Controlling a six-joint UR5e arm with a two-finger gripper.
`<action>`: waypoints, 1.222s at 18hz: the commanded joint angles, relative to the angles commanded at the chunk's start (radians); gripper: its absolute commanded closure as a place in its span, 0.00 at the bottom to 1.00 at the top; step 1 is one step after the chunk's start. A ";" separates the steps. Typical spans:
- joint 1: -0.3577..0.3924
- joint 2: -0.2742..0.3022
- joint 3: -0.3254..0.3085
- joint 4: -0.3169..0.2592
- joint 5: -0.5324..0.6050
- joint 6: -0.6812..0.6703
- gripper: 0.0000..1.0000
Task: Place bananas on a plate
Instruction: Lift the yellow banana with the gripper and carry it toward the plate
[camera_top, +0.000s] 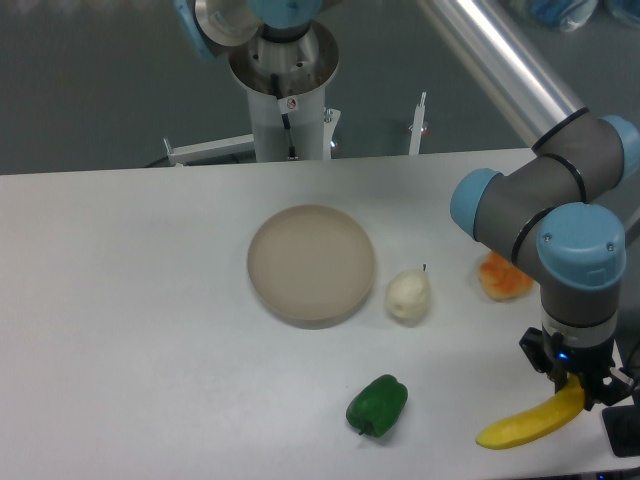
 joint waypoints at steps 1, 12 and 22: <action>0.000 0.000 -0.002 0.000 0.000 0.000 0.82; -0.054 0.037 -0.031 -0.020 0.000 -0.080 0.82; -0.100 0.259 -0.225 -0.158 -0.123 -0.290 0.82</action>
